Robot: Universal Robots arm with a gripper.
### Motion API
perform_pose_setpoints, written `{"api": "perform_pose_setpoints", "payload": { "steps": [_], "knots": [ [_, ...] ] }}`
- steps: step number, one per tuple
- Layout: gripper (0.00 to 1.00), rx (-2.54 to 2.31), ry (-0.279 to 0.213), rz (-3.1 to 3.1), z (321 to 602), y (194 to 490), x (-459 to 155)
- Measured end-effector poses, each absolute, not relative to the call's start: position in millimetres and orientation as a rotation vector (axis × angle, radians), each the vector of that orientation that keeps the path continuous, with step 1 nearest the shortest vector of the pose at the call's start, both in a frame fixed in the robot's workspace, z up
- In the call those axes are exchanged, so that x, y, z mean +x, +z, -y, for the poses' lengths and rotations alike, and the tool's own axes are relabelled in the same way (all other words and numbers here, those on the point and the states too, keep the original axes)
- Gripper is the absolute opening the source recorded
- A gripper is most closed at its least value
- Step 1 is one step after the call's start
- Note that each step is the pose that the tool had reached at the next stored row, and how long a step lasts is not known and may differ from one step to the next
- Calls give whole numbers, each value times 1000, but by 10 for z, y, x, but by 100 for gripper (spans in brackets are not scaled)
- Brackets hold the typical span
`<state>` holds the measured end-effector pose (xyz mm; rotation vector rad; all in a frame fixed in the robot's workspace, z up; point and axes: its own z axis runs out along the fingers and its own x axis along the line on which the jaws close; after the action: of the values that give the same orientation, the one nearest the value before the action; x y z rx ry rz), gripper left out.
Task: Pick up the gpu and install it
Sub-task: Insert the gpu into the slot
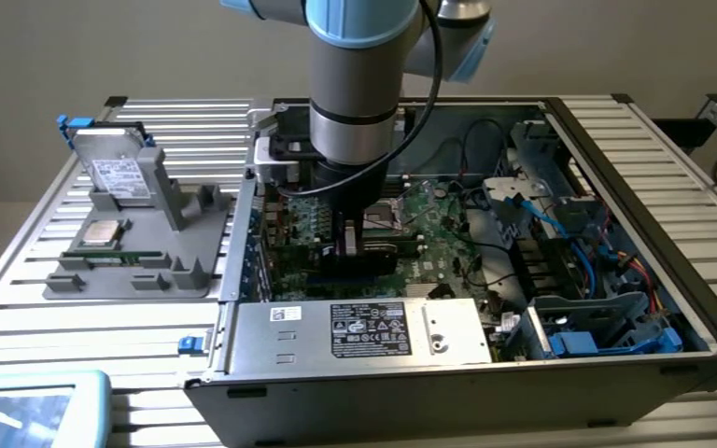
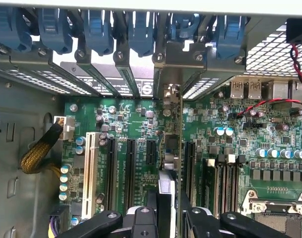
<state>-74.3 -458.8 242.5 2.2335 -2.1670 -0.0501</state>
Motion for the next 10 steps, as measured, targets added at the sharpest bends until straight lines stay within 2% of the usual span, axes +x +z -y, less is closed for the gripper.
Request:
{"api": "perform_pose_setpoints", "payload": {
  "steps": [10],
  "knots": [
    [27,2234,-50,2167,4587,2416,-748]
  ]
}}
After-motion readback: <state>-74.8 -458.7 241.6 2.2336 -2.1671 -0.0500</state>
